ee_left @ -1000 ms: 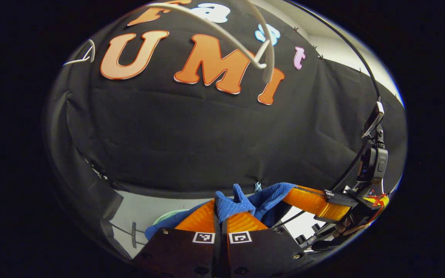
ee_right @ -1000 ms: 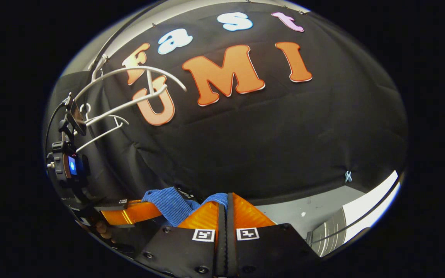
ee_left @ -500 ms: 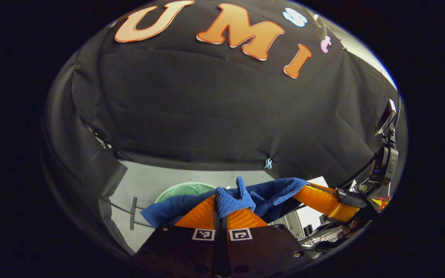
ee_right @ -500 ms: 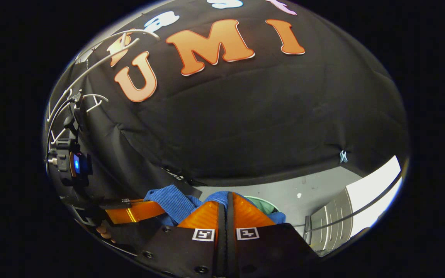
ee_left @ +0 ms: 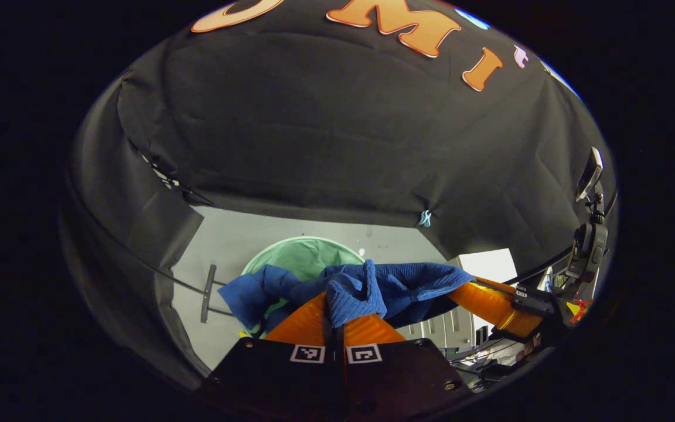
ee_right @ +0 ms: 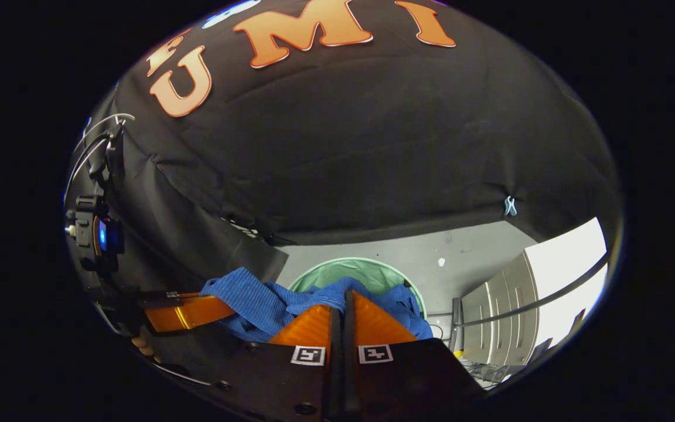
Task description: Grasp the clothes on the hanger with both hands and then place them into the laundry hamper below.
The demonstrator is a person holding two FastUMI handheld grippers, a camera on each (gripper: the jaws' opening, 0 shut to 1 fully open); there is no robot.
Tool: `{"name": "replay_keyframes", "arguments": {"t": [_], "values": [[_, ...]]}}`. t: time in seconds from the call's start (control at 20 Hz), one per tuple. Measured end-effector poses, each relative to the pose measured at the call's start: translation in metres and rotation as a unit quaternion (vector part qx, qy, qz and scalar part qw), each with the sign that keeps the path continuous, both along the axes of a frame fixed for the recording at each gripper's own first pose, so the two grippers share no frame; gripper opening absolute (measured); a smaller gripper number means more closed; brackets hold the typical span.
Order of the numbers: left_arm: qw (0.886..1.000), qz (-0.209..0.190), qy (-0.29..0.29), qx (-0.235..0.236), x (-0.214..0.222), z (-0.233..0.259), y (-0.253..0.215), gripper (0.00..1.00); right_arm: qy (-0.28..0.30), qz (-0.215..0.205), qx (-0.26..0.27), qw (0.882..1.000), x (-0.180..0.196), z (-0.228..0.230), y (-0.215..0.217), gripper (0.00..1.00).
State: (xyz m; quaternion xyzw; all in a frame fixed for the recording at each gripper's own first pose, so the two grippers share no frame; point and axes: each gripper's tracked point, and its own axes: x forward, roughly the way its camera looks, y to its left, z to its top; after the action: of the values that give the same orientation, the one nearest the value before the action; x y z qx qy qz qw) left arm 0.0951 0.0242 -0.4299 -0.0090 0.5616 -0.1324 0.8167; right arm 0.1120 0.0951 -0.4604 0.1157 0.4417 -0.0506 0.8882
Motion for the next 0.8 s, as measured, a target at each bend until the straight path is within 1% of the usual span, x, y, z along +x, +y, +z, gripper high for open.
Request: {"name": "replay_keyframes", "arguments": {"t": [0.1, 0.3, 0.45, 0.65, 0.8], "values": [[1.000, 0.007, 0.020, 0.011, -0.006, -0.011, 0.005, 0.00, 0.029, 0.002, -0.003, 1.000, -0.007, -0.021, -0.002, 0.07], [0.998, 0.014, 0.054, 0.034, -0.014, -0.035, 0.024, 0.01, 0.066, 0.004, -0.003, 0.998, -0.014, -0.048, 0.000, 0.07], [0.995, 0.009, 0.080, 0.062, -0.020, -0.052, 0.034, 0.01, 0.089, 0.000, -0.003, 0.996, -0.021, -0.058, 0.003, 0.08], [0.990, 0.022, 0.102, 0.095, -0.030, -0.061, 0.048, 0.01, 0.117, -0.012, -0.001, 0.993, -0.029, -0.076, 0.002, 0.08], [0.987, 0.035, 0.120, 0.098, -0.040, -0.063, 0.050, 0.03, 0.125, -0.017, 0.005, 0.992, -0.035, -0.084, 0.000, 0.10]]}}
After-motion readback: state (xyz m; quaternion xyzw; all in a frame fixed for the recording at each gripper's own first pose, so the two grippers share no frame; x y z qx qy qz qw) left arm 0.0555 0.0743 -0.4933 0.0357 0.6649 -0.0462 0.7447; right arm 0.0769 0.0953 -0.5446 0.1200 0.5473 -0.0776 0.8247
